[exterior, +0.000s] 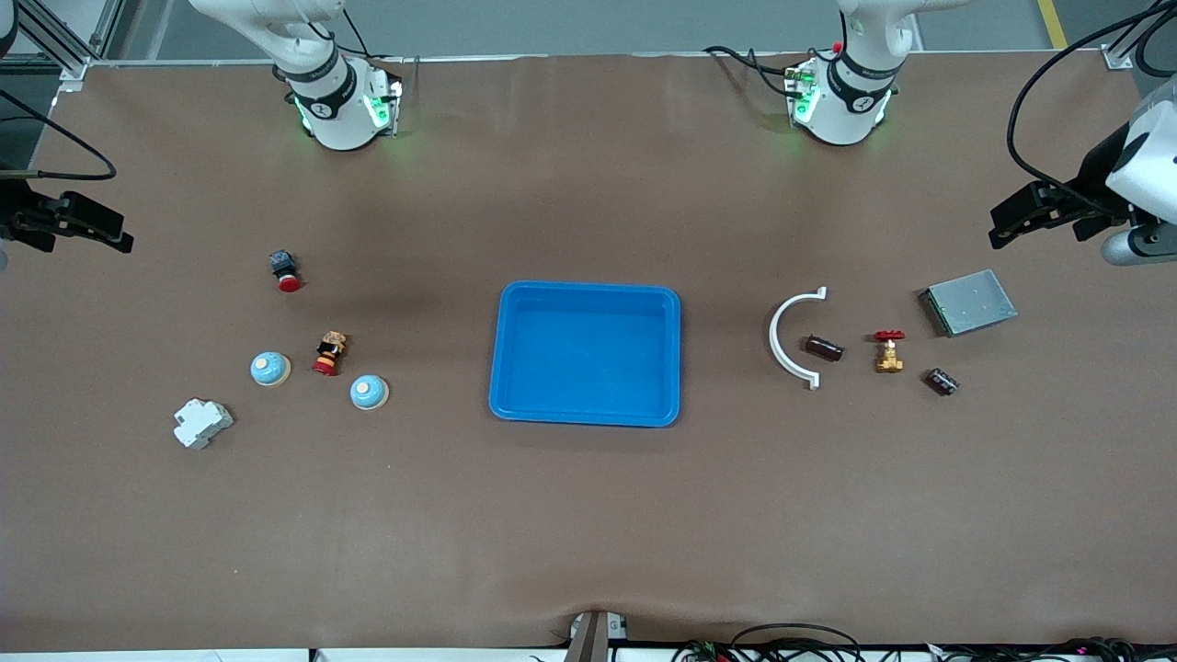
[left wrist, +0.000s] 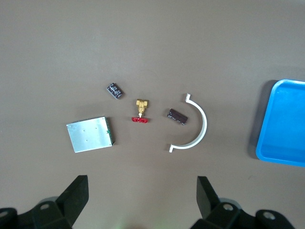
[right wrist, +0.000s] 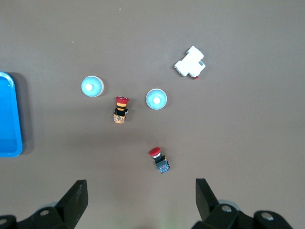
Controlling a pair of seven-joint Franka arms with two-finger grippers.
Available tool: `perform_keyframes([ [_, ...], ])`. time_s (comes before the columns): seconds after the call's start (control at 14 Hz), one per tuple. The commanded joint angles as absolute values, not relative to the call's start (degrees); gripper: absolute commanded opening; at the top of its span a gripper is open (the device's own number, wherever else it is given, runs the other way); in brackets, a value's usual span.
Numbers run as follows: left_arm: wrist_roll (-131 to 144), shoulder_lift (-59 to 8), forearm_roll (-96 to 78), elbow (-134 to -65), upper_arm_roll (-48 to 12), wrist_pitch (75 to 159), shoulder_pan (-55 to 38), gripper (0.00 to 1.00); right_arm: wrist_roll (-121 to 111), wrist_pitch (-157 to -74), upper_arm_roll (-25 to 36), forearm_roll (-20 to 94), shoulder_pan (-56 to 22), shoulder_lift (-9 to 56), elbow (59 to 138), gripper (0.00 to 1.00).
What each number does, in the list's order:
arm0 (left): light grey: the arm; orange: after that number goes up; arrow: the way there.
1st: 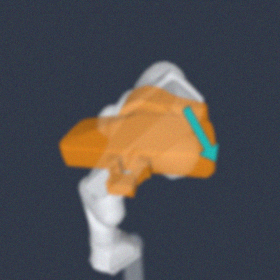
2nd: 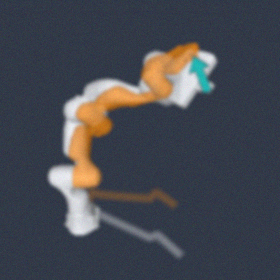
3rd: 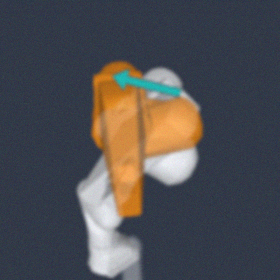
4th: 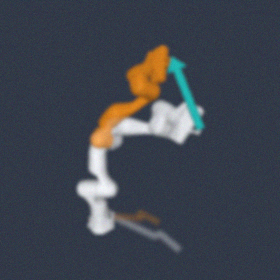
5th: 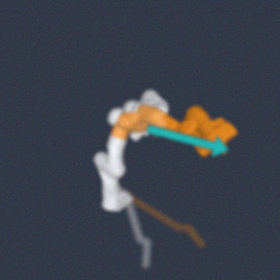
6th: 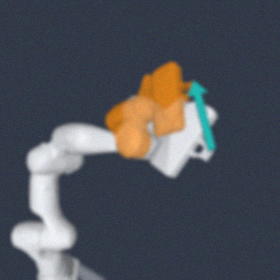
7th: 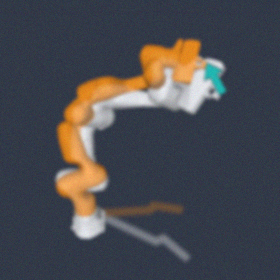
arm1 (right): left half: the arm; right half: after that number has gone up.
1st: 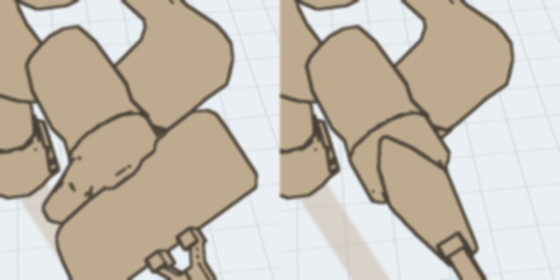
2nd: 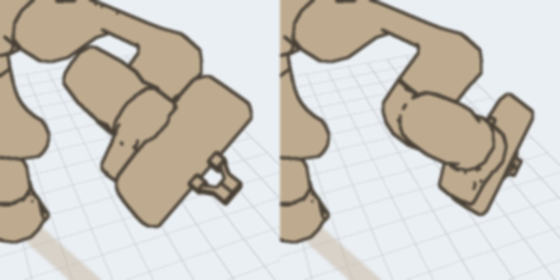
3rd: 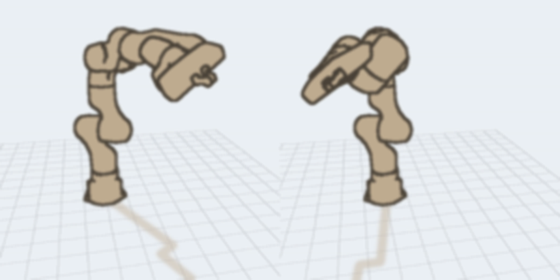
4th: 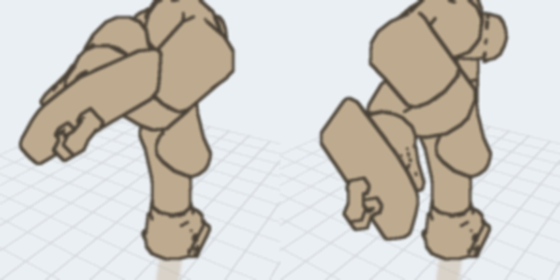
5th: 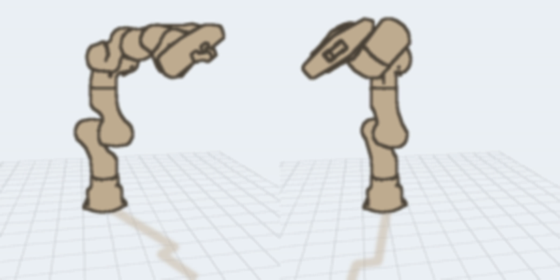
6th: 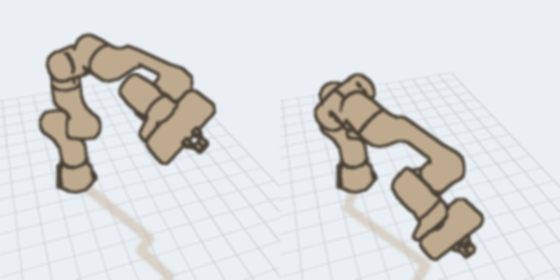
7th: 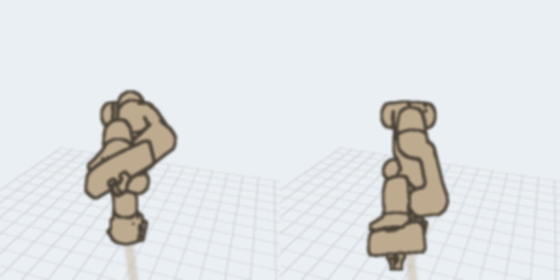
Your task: Place electrolytic capacitor and blue bell in tray
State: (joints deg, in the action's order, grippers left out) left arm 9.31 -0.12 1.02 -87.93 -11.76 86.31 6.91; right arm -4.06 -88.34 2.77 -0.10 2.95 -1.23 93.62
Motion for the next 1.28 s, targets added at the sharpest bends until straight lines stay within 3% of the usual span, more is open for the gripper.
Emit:
perform_keyframes([
  [0.0,9.14,0.62,2.11,-86.93,-11.78,84.55,7.29,1.0,-3.43,-88.42,2.72,0.79,2.99,-1.23,93.6,1.0],
  [0.28,8.71,-1.13,2.2,-86.57,-11.86,84.55,7.29,1.0,-3.43,-88.33,2.72,0.79,2.99,-1.23,93.6,1.0],
  [0.5,10.36,-3.25,2.02,-90.33,-11.95,85.42,7.29,1.0,-3.43,-88.59,2.72,0.79,2.99,-0.79,93.25,1.0],
  [0.78,20.62,-2.2,1.5,-103.33,-12.74,96.22,7.03,1.0,-4.04,-88.95,2.72,0.79,2.72,0.78,92.73,1.0],
  [1.21,28.47,-2.98,0.88,-123.46,-12.83,123.54,7.82,1.0,-4.57,-89.47,2.64,0.01,0.19,4.47,91.41,1.0],
])
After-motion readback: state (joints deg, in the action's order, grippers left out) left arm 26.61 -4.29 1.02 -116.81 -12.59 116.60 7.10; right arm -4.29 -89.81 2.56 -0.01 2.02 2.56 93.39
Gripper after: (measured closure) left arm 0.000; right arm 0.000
